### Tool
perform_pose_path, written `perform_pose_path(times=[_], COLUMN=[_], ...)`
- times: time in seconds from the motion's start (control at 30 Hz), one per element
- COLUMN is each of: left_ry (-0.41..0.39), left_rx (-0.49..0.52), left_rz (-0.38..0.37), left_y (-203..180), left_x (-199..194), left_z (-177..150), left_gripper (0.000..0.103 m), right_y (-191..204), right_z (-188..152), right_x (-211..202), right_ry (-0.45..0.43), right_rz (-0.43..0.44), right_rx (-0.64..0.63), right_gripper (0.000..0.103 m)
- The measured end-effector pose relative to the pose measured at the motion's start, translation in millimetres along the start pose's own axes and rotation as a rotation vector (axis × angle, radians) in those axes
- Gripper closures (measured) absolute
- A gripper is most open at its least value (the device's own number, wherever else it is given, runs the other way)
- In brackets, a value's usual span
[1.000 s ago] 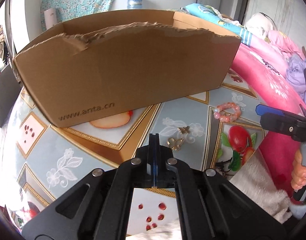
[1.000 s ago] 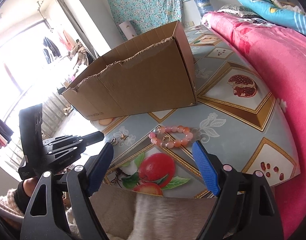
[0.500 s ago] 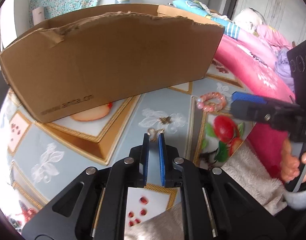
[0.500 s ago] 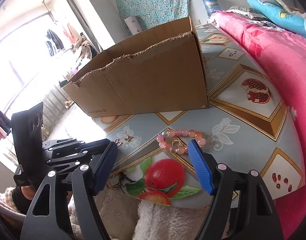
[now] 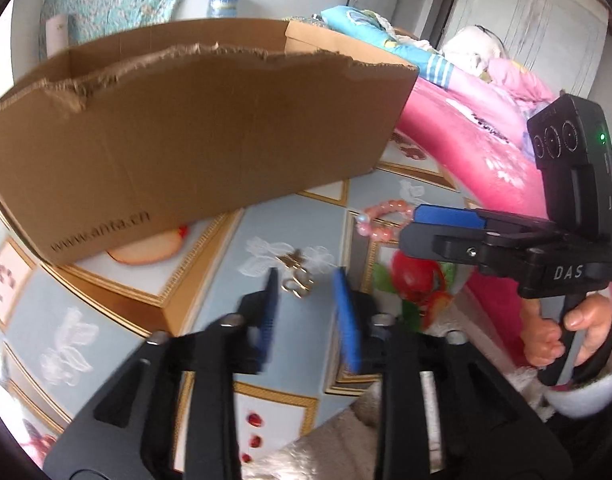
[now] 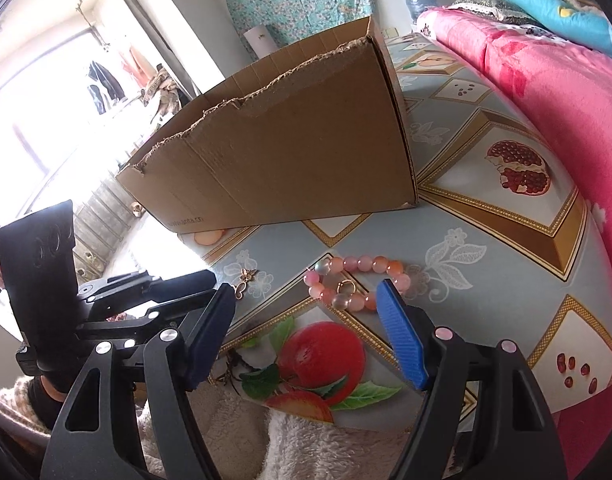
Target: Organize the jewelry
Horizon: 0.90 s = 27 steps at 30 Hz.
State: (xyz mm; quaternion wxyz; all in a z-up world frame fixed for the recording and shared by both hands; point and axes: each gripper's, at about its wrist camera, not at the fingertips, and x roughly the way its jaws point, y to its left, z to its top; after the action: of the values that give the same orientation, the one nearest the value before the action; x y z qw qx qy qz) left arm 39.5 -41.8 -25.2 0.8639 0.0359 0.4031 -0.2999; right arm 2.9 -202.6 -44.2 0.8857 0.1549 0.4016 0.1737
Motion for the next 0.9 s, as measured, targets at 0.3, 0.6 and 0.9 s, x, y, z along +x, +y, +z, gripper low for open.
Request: perform_pose_path(times=[0.3, 0.6, 0.9], left_ry=[0.073, 0.128, 0.101], left_rx=[0.162, 0.165, 0.123], left_rz=[0.116, 0.132, 0.125], left_y=[-14, -21, -16], left_x=[22, 35, 24], left_z=[6, 14, 9], left_gripper=[0.083, 0.088, 0.09], right_y=[-8, -12, -5], right_z=[5, 6, 5], right_x=[-3, -2, -17], right_ry=[-0.026, -0.027, -0.055], right_rz=[0.014, 0.021, 0.001], right_rx=[0.017, 0.037, 0.012], right_gripper=[0.031, 0.031, 0.031])
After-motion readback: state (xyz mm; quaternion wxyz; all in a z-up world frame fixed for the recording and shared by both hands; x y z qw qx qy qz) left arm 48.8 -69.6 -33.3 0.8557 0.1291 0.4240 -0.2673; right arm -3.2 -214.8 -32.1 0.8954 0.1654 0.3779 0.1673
